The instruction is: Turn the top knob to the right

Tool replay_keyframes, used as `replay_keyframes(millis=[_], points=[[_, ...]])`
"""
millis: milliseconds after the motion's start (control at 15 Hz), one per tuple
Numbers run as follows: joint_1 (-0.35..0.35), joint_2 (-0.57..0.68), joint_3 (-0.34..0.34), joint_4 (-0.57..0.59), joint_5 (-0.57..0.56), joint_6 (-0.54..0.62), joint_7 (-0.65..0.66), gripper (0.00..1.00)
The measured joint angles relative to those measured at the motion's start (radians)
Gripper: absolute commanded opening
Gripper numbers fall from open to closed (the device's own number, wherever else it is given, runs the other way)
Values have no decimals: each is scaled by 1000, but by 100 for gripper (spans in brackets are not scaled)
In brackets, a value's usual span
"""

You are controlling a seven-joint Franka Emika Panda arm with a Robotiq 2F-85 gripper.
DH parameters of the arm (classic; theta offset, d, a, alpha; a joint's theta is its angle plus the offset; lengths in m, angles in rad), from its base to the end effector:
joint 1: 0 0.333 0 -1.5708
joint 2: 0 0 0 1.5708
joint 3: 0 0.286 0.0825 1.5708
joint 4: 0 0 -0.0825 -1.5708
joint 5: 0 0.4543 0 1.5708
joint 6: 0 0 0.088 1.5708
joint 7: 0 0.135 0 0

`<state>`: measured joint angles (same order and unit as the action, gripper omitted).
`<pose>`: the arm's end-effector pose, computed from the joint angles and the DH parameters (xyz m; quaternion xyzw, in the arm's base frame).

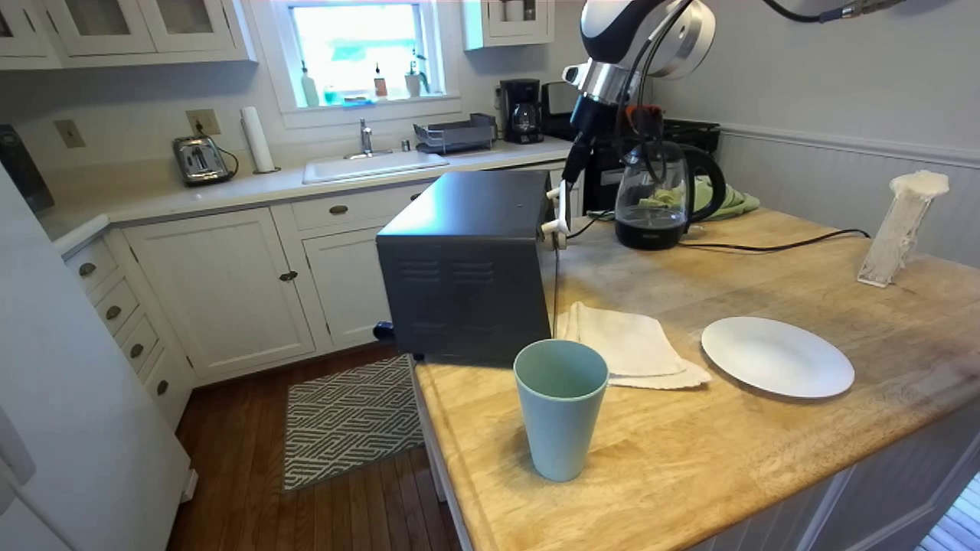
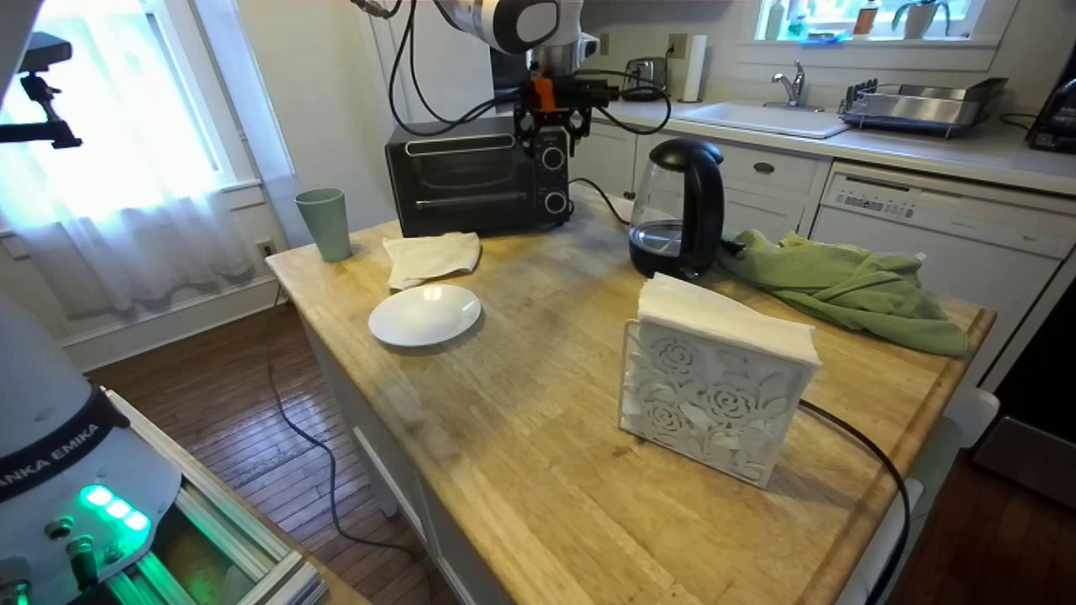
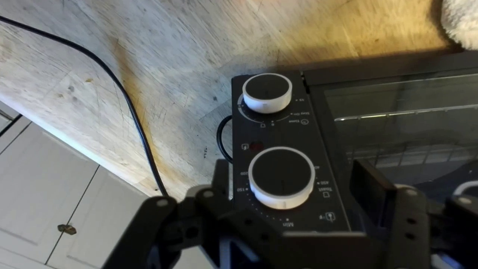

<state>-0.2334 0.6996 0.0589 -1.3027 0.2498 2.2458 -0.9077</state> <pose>0.8015 -0.1379 0.2765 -0.9436 -0.2825 -0.1671 0.0441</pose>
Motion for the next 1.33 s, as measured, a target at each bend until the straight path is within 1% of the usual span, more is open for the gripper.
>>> replay_keyframes(millis=[133,200,267,333,733,800,867,933,1000,1133,1200,1267,1333], points=[[0,11,2,13,0,0,14,76],[0,15,3,19,0,0,20,71],[0,19,3,27,0,0,26,70],[0,23,3,32,0,0,33,66],[-1,34,3,50,0,-1,63,65],[-1,34,3,50,0,-2,65,67],[-1,35,3,50,-1,-4,67,65],[-1,35,3,50,-1,-7,71,55],[-1,35,3,50,-1,-13,73,51],[-1,35,3,50,-1,-25,73,37],[-1,35,3,50,-1,-29,73,36],[-1,35,3,51,-3,-29,73,40],[-2,35,3,52,-3,-30,73,40]])
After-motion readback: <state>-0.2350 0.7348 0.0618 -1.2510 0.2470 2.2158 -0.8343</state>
